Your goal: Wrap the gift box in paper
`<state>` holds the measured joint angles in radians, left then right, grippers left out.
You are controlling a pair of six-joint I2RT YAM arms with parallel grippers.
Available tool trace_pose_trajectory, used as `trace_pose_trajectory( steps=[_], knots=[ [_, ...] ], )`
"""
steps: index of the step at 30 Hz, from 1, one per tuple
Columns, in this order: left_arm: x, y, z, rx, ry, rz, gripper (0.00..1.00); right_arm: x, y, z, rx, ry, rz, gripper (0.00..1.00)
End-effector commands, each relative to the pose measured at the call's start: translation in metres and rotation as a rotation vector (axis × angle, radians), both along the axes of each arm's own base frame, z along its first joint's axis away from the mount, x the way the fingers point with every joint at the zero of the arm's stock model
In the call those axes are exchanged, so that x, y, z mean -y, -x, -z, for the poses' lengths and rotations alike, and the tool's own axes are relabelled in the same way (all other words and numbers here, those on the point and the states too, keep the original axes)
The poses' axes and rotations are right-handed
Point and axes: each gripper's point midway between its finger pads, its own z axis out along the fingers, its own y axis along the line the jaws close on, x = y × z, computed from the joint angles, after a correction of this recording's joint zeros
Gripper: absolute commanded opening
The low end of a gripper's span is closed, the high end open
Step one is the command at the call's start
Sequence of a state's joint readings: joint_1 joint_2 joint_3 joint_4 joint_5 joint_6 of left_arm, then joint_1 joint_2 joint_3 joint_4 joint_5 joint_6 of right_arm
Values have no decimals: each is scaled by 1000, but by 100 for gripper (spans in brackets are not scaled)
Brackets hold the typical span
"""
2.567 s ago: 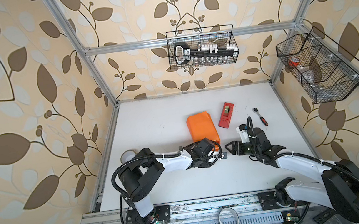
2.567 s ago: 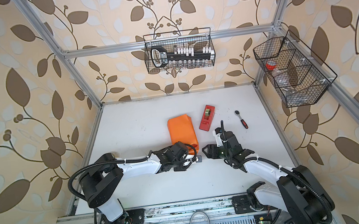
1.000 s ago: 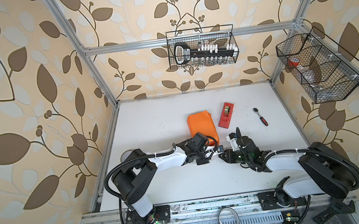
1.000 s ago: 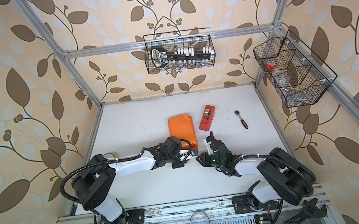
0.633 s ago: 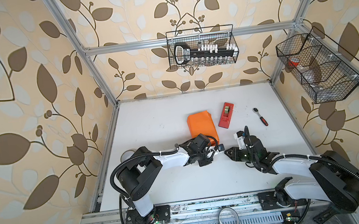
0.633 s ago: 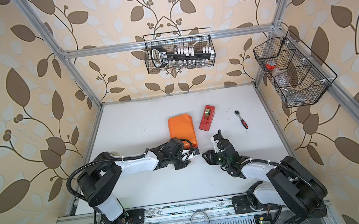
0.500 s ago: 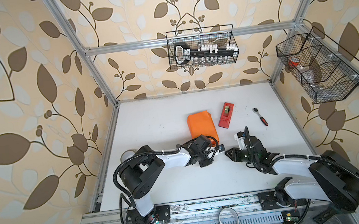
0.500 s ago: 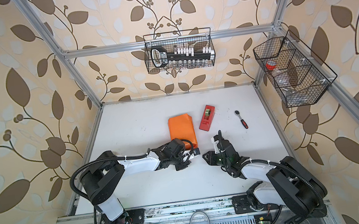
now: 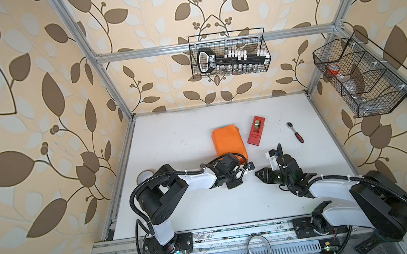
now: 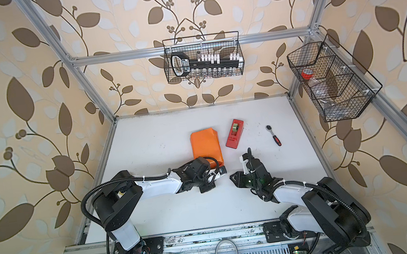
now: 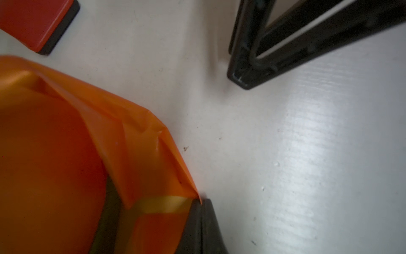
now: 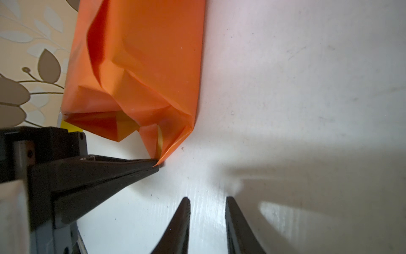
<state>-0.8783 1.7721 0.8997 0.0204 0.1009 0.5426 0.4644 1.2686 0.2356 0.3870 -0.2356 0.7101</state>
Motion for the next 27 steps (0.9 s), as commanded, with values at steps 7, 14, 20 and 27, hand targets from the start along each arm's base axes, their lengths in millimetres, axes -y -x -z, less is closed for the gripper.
trace_pose_trajectory(
  steps=[7,14,20,27],
  knots=[
    [13,3,-31,11,131,-17,0,-16,8,-2,13,-23,-30,29],
    [15,2,-42,20,164,-23,0,-35,3,-8,36,-71,-31,26],
    [15,2,-53,17,203,-28,0,-50,-5,-7,46,-103,-11,22],
    [13,3,-61,11,237,-25,0,-57,-17,0,53,-144,57,18]
  ],
)
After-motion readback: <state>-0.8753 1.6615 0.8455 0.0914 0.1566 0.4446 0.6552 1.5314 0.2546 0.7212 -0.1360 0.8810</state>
